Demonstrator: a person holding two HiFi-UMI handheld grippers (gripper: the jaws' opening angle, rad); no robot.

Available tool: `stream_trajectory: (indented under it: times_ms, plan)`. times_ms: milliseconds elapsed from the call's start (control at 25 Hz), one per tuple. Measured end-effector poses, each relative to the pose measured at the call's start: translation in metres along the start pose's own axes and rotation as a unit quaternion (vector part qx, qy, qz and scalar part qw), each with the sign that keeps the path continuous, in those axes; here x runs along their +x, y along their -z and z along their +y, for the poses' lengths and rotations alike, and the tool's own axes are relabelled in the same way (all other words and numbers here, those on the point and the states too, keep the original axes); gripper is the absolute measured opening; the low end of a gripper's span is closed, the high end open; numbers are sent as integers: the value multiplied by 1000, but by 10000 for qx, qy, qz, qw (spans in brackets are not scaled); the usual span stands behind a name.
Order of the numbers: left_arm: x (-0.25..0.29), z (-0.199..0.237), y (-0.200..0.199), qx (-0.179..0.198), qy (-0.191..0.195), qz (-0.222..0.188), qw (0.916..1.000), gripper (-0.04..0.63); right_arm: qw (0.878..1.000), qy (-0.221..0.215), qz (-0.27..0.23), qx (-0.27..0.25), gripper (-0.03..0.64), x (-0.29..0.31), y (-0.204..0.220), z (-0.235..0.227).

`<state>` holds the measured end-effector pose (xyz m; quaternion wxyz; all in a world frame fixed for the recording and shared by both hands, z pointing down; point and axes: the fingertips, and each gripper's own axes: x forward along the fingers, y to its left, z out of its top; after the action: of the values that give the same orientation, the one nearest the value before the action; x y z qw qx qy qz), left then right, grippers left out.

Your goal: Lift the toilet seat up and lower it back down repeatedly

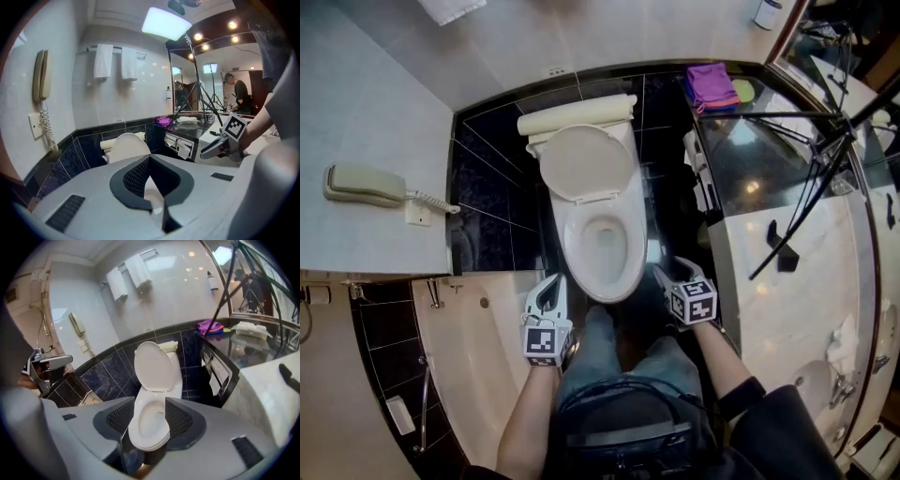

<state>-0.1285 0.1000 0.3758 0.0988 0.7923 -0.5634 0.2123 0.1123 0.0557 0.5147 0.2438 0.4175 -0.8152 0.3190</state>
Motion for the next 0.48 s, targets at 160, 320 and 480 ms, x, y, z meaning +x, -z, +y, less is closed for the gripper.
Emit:
stream_trajectory:
  times_ms: [160,320,480]
  plan:
    - [35,2,45,-13,18,205,9998,0,9979,5,333,549,225,58,45,-22]
    - [61,-3,104,-13,-52,414,9991,0,9938,13,682,882,225,105,104,-39]
    - [89,-19,144,-11,0,492,9988,0,9871,-105,978,1266,268,146,163,-55]
